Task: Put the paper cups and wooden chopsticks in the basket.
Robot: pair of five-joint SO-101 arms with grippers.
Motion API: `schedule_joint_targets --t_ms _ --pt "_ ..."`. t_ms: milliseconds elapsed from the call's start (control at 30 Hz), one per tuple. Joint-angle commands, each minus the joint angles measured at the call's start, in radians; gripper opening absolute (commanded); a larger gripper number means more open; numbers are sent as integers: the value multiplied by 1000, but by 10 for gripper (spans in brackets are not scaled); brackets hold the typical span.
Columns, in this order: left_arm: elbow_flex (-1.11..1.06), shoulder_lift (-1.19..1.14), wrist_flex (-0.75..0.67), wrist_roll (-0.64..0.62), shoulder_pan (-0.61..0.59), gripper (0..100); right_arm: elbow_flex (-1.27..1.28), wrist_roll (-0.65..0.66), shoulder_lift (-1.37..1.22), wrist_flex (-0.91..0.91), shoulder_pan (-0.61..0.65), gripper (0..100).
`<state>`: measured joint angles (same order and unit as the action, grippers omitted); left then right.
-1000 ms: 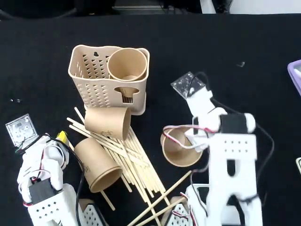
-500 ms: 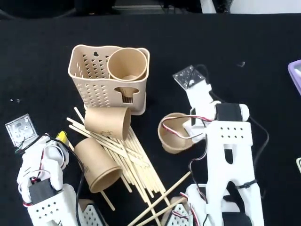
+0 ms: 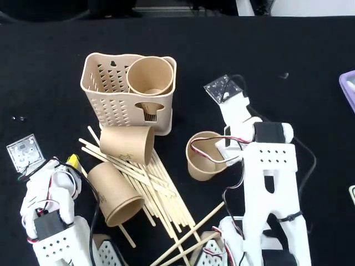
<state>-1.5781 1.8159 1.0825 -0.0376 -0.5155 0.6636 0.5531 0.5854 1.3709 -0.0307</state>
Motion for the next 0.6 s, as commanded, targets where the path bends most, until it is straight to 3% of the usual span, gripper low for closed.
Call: schedule_joint_targets --t_ms 0,133,200,267,433,567 --pt "8 6 -21 3 -8 241 79 -8 -2 -98 -8 118" --pt "8 6 -21 3 -5 241 107 -8 5 -123 -11 104" --pt "8 6 -21 3 -5 241 101 -8 7 -126 -9 25" --pt "8 6 -21 3 -5 241 65 -8 7 -101 -15 21" --pt "8 6 -21 3 -5 241 -183 -14 42 130 -11 11" --pt "8 6 -21 3 -5 241 -476 -104 105 282 -6 11"
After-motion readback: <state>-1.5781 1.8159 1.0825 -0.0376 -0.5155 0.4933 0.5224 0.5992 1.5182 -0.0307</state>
